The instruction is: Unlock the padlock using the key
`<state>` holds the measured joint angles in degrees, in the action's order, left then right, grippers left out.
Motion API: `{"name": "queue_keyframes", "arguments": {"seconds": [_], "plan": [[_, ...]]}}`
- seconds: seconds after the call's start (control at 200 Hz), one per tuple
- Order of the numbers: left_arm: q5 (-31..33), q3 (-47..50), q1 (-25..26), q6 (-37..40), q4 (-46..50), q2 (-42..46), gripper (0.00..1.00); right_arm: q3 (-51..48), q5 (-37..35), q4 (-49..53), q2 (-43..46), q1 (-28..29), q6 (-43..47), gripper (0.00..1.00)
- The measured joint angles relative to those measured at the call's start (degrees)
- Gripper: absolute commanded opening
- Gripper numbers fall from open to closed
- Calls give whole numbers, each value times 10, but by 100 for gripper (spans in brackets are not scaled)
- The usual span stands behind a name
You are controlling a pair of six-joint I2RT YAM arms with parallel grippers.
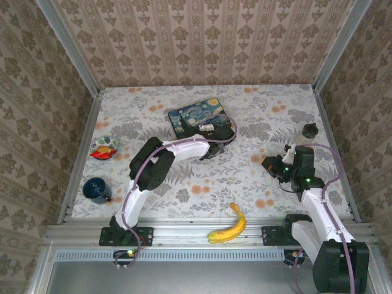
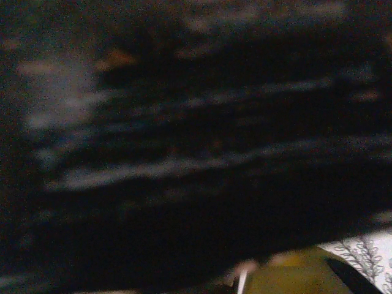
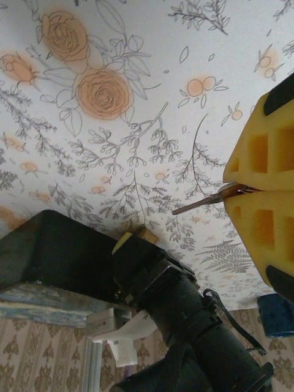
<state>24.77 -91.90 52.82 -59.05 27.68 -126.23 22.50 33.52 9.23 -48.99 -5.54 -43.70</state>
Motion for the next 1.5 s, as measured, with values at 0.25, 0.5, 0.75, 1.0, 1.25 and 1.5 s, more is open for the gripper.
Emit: {"name": "queue_keyframes", "arguments": {"seconds": [0.25, 0.5, 0.75, 1.0, 1.25, 1.5], "plan": [[-89, 33, 3, -20, -51, 30, 1, -51, -14, -88, 8, 111, 0, 0], [-193, 77, 24, -109, -96, 68, 0, -116, -57, -203, -10, 178, -16, 0], [-243, 119, 30, -191, -122, 103, 0, -134, -80, -249, -8, 181, -13, 0], [-268, 123, 31, -235, -150, 107, 0, -146, -113, -274, -29, 214, -9, 0], [-276, 123, 31, -255, -165, 107, 0, -146, -146, -305, -81, 236, 2, 0], [-280, 123, 31, -269, -171, 107, 0, -139, -165, -340, -128, 260, 3, 0]]}}
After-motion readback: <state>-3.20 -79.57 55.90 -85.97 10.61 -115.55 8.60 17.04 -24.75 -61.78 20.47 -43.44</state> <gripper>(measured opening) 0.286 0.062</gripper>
